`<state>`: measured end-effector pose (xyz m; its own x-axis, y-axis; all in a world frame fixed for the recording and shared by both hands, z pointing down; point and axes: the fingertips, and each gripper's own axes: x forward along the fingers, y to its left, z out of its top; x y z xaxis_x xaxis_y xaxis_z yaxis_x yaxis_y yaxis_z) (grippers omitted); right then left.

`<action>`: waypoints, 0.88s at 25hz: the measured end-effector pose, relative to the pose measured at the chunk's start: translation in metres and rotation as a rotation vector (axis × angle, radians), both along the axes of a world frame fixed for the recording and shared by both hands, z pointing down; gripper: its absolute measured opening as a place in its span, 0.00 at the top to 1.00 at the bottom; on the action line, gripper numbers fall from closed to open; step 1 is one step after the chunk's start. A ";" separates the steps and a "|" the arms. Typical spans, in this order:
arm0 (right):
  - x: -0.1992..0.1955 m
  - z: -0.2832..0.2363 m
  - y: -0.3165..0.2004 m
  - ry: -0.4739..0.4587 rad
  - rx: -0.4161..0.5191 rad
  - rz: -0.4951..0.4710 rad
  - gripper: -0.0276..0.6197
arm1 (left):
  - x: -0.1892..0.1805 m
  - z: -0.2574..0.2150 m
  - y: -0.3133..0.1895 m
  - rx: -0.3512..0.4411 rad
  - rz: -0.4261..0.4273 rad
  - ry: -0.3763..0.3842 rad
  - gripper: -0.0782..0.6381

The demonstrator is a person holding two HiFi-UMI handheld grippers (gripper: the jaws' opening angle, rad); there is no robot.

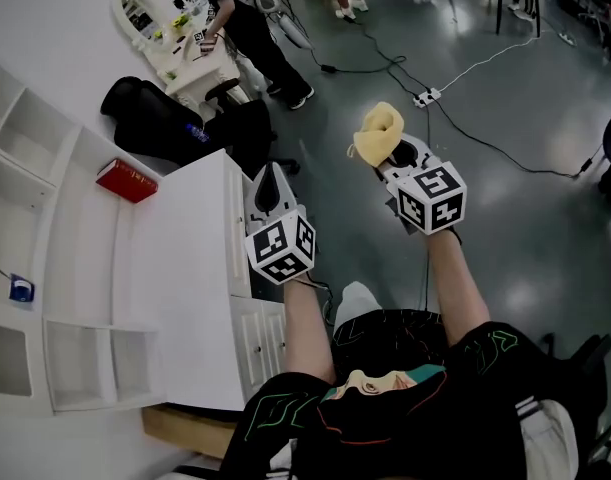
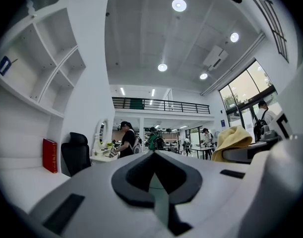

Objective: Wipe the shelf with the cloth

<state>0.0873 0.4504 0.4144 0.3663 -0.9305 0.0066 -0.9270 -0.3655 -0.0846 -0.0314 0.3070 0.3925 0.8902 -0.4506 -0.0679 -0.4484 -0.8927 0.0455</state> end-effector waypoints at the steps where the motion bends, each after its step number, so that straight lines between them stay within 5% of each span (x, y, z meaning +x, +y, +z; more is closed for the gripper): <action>1: 0.000 0.004 -0.003 -0.007 -0.003 -0.006 0.79 | -0.001 0.004 -0.004 -0.008 -0.009 -0.004 0.90; 13: 0.069 0.051 -0.111 -0.113 -0.036 0.026 0.79 | 0.070 0.053 -0.113 -0.079 0.015 -0.058 0.90; 17: 0.081 0.088 -0.177 -0.169 -0.098 -0.016 0.79 | 0.085 0.082 -0.175 -0.132 -0.021 -0.116 0.90; 22: 0.107 0.082 -0.273 -0.152 -0.124 -0.068 0.79 | 0.101 0.077 -0.272 -0.148 -0.080 -0.088 0.90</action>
<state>0.1946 0.1774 0.4966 0.2884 -0.9418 0.1728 -0.9300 -0.3185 -0.1835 0.0698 0.0352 0.4698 0.8504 -0.5197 0.0813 -0.5261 -0.8403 0.1311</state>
